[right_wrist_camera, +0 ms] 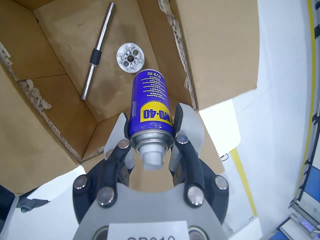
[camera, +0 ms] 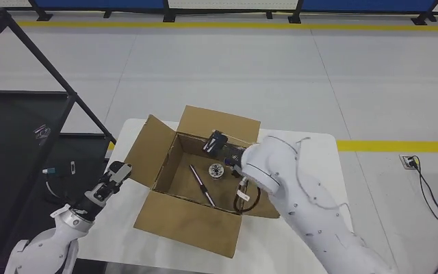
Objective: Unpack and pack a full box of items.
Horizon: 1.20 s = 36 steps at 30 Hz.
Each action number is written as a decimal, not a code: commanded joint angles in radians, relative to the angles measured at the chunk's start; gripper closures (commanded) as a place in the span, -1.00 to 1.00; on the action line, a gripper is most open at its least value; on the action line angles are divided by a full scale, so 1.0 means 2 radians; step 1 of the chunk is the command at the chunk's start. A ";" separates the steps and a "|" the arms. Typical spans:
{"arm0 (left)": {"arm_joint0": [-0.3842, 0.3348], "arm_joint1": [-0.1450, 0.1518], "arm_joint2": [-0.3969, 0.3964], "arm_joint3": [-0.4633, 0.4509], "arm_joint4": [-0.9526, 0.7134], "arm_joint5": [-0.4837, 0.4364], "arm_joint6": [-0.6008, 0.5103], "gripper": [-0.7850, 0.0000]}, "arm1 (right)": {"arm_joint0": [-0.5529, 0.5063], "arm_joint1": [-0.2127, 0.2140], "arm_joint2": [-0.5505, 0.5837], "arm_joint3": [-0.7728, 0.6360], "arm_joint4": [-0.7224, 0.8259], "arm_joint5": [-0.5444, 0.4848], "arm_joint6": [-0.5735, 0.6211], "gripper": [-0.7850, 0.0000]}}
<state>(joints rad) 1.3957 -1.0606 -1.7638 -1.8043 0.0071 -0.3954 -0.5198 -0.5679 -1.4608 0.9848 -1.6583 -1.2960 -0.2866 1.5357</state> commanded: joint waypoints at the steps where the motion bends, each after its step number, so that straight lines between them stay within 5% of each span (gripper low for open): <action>1: -0.001 0.000 0.001 0.001 0.001 0.000 -0.001 -1.00 | -0.056 0.011 0.033 -0.074 -0.029 0.001 0.000 1.00; 9: -0.001 0.001 0.008 0.003 0.001 0.001 -0.006 -1.00 | -0.210 0.040 0.161 -0.220 -0.122 0.040 0.000 1.00; 14: -0.004 0.001 0.020 0.000 0.006 0.003 -0.008 -1.00 | -0.264 0.047 0.236 -0.229 -0.143 0.074 0.000 1.00; 23: -0.010 0.001 0.035 -0.002 0.012 0.005 -0.007 -1.00 | -0.213 0.058 0.286 -0.069 -0.083 0.007 0.000 1.00; 36: -0.010 0.001 0.035 -0.002 0.012 0.005 -0.007 -1.00 | -0.213 0.058 0.286 -0.069 -0.083 0.007 0.000 1.00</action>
<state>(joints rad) 1.3756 -1.0591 -1.6943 -1.8090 0.0308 -0.3862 -0.5346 -0.9944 -1.3438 1.5559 -1.7974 -1.4629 -0.2728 1.5359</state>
